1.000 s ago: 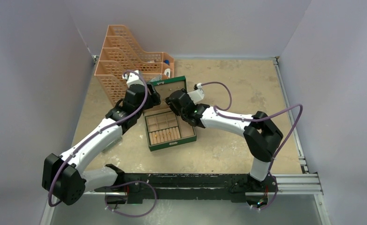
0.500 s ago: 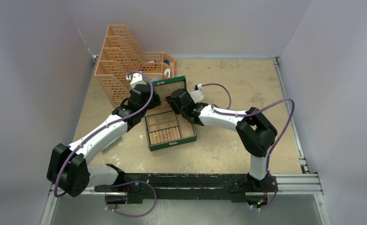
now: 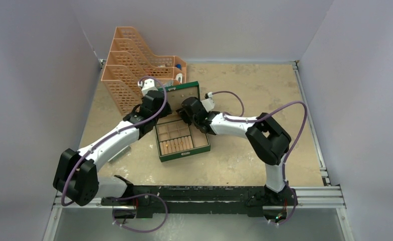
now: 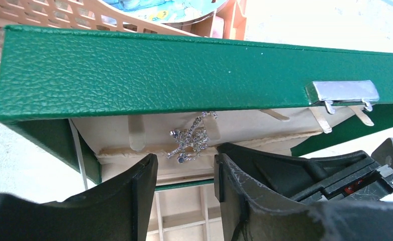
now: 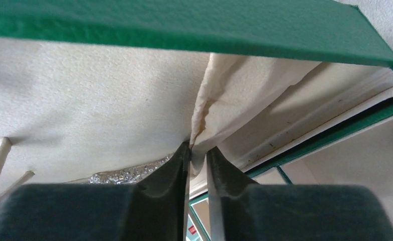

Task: Organize the mixed jewelry

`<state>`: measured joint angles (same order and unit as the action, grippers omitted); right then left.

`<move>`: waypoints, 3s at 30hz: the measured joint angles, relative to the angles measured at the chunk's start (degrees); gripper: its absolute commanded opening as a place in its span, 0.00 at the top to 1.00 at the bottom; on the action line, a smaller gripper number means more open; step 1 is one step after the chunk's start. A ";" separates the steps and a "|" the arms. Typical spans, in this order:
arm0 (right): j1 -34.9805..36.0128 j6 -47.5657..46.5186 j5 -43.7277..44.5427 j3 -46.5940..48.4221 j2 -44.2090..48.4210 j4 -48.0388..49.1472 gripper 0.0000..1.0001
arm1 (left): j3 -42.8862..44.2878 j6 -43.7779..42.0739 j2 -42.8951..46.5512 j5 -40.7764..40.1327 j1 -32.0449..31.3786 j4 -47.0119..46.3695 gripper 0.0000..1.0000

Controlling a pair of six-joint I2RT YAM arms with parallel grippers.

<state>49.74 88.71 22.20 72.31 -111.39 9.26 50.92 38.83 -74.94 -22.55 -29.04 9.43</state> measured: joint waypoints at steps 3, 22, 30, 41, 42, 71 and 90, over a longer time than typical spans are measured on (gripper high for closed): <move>-0.26 -0.79 -1.25 -0.39 0.02 0.98 0.98 | 0.00 -0.35 -0.22 0.20 0.00 -0.20 0.61; -1.01 -8.04 -8.24 -9.33 5.55 8.04 1.00 | -0.04 -3.04 -3.91 1.86 -0.63 -3.61 0.76; -1.18 -10.51 -8.28 -9.31 6.78 6.25 1.00 | -0.04 -2.91 -3.52 1.68 -0.72 -2.86 0.76; -2.80 -10.97 -11.74 -9.31 10.25 9.66 0.84 | -0.04 -2.93 -3.52 1.49 -0.61 -2.54 0.75; -2.91 -10.95 -12.46 -9.31 10.99 10.54 0.83 | -0.04 -2.97 -3.52 1.55 -0.61 -2.56 0.74; -10.12 -41.68 -5.90 -6.88 33.94 0.96 0.19 | 10.45 -3.72 12.59 10.27 -0.61 8.17 0.30; -13.16 -53.83 -18.40 2.54 20.59 -10.49 0.54 | 20.15 -4.00 -1.49 14.73 5.44 12.52 0.30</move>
<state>36.58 34.87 3.79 74.85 -90.80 -1.23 71.07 34.83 -76.42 -7.81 -23.59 21.96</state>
